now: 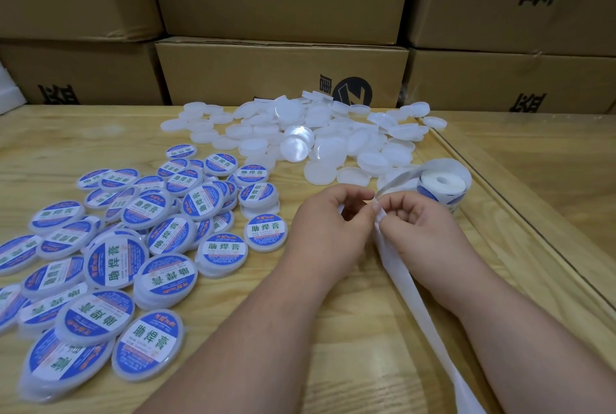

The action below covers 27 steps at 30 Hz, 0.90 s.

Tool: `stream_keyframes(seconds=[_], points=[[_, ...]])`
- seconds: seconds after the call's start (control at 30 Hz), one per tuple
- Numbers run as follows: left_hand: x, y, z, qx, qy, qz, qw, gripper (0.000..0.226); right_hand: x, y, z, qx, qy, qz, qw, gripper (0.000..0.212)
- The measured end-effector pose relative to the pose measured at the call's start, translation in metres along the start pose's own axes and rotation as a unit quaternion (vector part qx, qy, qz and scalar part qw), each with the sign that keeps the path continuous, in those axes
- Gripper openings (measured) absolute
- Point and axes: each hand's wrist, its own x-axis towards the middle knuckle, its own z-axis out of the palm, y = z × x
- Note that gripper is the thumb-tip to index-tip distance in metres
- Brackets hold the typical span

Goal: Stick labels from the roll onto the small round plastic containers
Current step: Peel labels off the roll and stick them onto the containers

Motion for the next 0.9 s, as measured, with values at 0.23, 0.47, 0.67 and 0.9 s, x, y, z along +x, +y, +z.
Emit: stream_keyframes(seconds=[0.23, 0.47, 0.67, 0.9], points=[[0.000, -0.002, 0.001, 0.000, 0.013, -0.008, 1.000, 0.016, 0.001, 0.001, 0.000, 0.003, 0.001, 0.005, 1.000, 0.016], [0.001, 0.002, -0.003, -0.048, 0.087, -0.039, 0.994, 0.022, -0.002, -0.005, -0.004, -0.005, 0.042, 0.021, 0.999, 0.041], [0.005, 0.002, -0.009, -0.137, 0.136, -0.088, 0.977, 0.024, -0.003, -0.005, -0.005, 0.010, 0.074, 0.014, 0.997, 0.032], [0.004, 0.004, -0.009, -0.155, 0.119, -0.097, 0.976, 0.022, -0.003, 0.000, 0.000, 0.000, 0.077, -0.072, 0.994, 0.034]])
